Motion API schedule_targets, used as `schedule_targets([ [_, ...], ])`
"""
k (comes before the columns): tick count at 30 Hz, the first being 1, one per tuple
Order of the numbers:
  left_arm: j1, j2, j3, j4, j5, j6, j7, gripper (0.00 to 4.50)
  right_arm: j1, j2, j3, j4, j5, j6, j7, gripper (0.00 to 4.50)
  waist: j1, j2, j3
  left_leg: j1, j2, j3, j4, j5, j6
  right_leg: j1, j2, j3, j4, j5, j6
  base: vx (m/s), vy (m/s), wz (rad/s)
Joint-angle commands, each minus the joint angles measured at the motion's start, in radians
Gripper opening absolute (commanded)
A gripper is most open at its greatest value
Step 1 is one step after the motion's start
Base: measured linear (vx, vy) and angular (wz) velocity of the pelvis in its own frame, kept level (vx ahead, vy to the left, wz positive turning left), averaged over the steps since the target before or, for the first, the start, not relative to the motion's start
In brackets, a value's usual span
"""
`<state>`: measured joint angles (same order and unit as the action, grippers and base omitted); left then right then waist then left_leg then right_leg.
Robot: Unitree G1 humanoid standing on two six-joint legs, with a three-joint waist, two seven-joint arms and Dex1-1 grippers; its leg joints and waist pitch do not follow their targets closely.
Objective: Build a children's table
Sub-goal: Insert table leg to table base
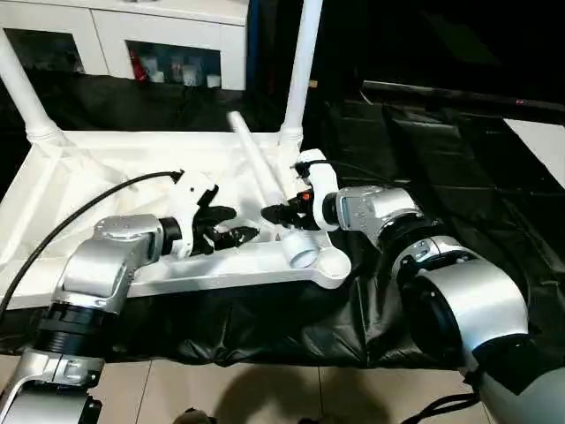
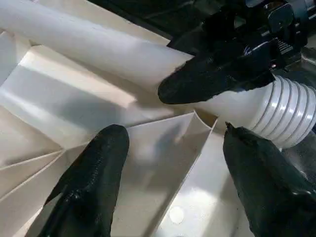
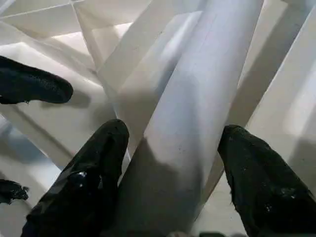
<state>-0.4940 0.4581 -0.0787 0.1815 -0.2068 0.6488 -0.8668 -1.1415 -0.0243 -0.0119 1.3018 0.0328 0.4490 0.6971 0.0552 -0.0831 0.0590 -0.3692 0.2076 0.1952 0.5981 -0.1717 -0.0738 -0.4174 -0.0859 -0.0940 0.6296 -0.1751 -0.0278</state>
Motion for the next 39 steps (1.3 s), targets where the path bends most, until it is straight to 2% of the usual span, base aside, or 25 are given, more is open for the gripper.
schedule_targets([
  [1,-0.007,-0.004,-0.011,-0.005,-0.001,-0.01,0.001,3.45,0.011,-0.01,0.006,0.019,-0.019,0.02,-0.007,3.0,-0.003,0.027,-0.068,0.02,0.032,-0.016,-0.072,-0.25,-0.058,0.049,-0.063,0.061,-0.071,-0.238,-0.189,0.0,0.0,0.0],
  [7,-0.014,-0.006,-0.008,0.002,-0.005,-0.014,0.003,3.45,0.011,-0.014,-0.028,0.018,0.006,0.036,-0.019,2.59,-0.001,0.029,-0.069,0.021,0.033,-0.016,-0.072,-0.241,-0.057,0.049,-0.06,0.061,-0.068,-0.211,-0.195,0.0,0.0,0.0],
  [9,-0.02,-0.013,-0.005,0.007,-0.007,-0.018,0.011,3.45,0.015,-0.019,-0.041,0.02,0.018,0.039,-0.033,2.38,0.001,0.029,-0.068,0.022,0.032,-0.015,-0.072,-0.249,-0.059,0.048,-0.061,0.062,-0.07,-0.221,-0.195,0.0,0.0,0.0],
  [14,-0.028,-0.022,0.003,0.014,-0.012,-0.022,0.02,3.45,0.02,-0.023,-0.063,0.02,0.032,0.041,-0.047,2.24,0.002,0.029,-0.066,0.024,0.033,-0.016,-0.073,-0.275,-0.065,0.045,-0.061,0.061,-0.074,-0.255,-0.187,0.0,0.0,0.0],
  [15,-0.032,-0.027,0.013,0.018,-0.016,-0.027,0.026,3.45,0.02,-0.027,-0.08,0.019,0.042,0.045,-0.049,2.08,0.002,0.029,-0.067,0.023,0.033,-0.017,-0.073,-0.277,-0.067,0.047,-0.062,0.061,-0.074,-0.262,-0.182,0.0,0.0,0.0],
  [19,-0.038,-0.036,0.029,0.02,-0.026,-0.029,0.036,3.45,0.018,-0.034,-0.102,0.016,0.06,0.049,-0.047,1.92,0.002,0.028,-0.067,0.022,0.033,-0.017,-0.074,-0.274,-0.067,0.047,-0.062,0.06,-0.074,-0.264,-0.179,0.0,0.0,0.0],
  [25,-0.057,-0.059,0.067,0.033,-0.041,-0.035,0.08,3.45,0.009,-0.064,-0.193,-0.005,0.155,0.053,0.0,1.86,0.004,0.024,-0.069,0.018,0.031,-0.016,-0.071,-0.252,-0.057,0.052,-0.062,0.06,-0.073,-0.245,-0.178,0.0,0.0,0.0],
  [26,-0.057,-0.059,0.067,0.033,-0.041,-0.035,0.08,3.45,0.009,-0.064,-0.193,-0.005,0.155,0.053,0.0,1.86,0.003,0.022,-0.071,0.016,0.031,-0.016,-0.07,-0.235,-0.052,0.054,-0.062,0.06,-0.07,-0.226,-0.18,0.0,0.0,0.0],
  [28,-0.069,-0.071,0.092,0.039,-0.059,-0.026,0.103,3.45,0.001,-0.085,-0.25,-0.019,0.211,0.072,0.023,1.83,0.001,0.02,-0.073,0.013,0.03,-0.015,-0.068,-0.218,-0.043,0.057,-0.061,0.06,-0.068,-0.205,-0.186,0.0,0.0,0.0],
  [29,-0.083,-0.089,0.127,0.041,-0.095,-0.001,0.114,3.45,0.004,-0.099,-0.278,-0.035,0.24,0.073,0.047,1.82,0.005,0.028,-0.076,0.014,0.029,-0.014,-0.065,-0.191,-0.037,0.059,-0.061,0.06,-0.062,-0.162,-0.199,0.0,0.0,0.0],
  [30,-0.105,-0.118,0.185,0.045,-0.152,0.042,0.134,3.74,0.01,-0.118,-0.31,-0.058,0.275,0.074,0.087,1.81,0.005,0.028,-0.078,0.013,0.028,-0.01,-0.062,-0.172,-0.029,0.06,-0.059,0.06,-0.057,-0.112,-0.218,0.0,0.0,0.0],
  [31,-0.105,-0.118,0.185,0.045,-0.152,0.042,0.134,3.74,0.01,-0.118,-0.31,-0.058,0.275,0.074,0.087,1.81,0.006,0.025,-0.078,0.012,0.028,-0.009,-0.061,-0.165,-0.022,0.061,-0.058,0.06,-0.058,-0.093,-0.228,0.0,0.0,0.0],
  [32,-0.13,-0.149,0.242,0.05,-0.206,0.078,0.161,3.81,0.022,-0.134,-0.329,-0.088,0.303,0.082,0.139,1.81,0.006,0.026,-0.076,0.009,0.026,-0.008,-0.061,-0.166,-0.013,0.061,-0.055,0.058,-0.057,-0.082,-0.238,0.0,0.0,0.0],
  [33,-0.137,-0.157,0.255,0.051,-0.22,0.085,0.166,3.83,0.027,-0.138,-0.333,-0.097,0.31,0.083,0.154,1.81,0.01,0.023,-0.076,0.01,0.028,-0.009,-0.06,-0.166,-0.004,0.063,-0.057,0.058,-0.059,-0.08,-0.243,0.0,0.0,0.0],
  [34,-0.167,-0.199,0.318,0.048,-0.301,0.123,0.19,3.91,0.06,-0.153,-0.346,-0.164,0.348,0.1,0.242,1.81,0.013,0.03,-0.076,0.01,0.027,-0.009,-0.06,-0.17,0.0,0.064,-0.057,0.056,-0.059,-0.094,-0.245,0.0,0.0,0.0],
  [35,-0.167,-0.2,0.318,0.048,-0.302,0.123,0.19,4.07,0.06,-0.153,-0.346,-0.164,0.348,0.1,0.243,1.81,0.013,0.027,-0.074,0.009,0.026,-0.007,-0.06,-0.17,0.005,0.067,-0.054,0.056,-0.062,-0.088,-0.244,0.0,0.0,0.0],
  [37,-0.206,-0.267,0.382,0.033,-0.425,0.175,0.214,4.2,0.155,-0.17,-0.341,-0.35,0.422,0.167,0.394,1.81,0.026,0.032,-0.078,0.011,0.031,-0.008,-0.056,-0.148,0.022,0.07,-0.057,0.055,-0.058,-0.055,-0.255,0.0,0.0,0.0],
  [38,-0.209,-0.272,0.385,0.032,-0.433,0.179,0.215,4.2,0.164,-0.171,-0.34,-0.366,0.428,0.174,0.404,1.81,0.027,0.028,-0.076,0.008,0.028,-0.007,-0.056,-0.14,0.031,0.073,-0.052,0.054,-0.061,-0.044,-0.252,0.0,0.0,0.0],
  [39,-0.22,-0.298,0.394,0.028,-0.466,0.193,0.223,4.25,0.213,-0.176,-0.331,-0.458,0.461,0.215,0.44,1.81,0.034,0.028,-0.078,0.011,0.029,-0.008,-0.056,-0.136,0.038,0.071,-0.052,0.053,-0.061,-0.046,-0.252,0.0,0.0,0.0],
])
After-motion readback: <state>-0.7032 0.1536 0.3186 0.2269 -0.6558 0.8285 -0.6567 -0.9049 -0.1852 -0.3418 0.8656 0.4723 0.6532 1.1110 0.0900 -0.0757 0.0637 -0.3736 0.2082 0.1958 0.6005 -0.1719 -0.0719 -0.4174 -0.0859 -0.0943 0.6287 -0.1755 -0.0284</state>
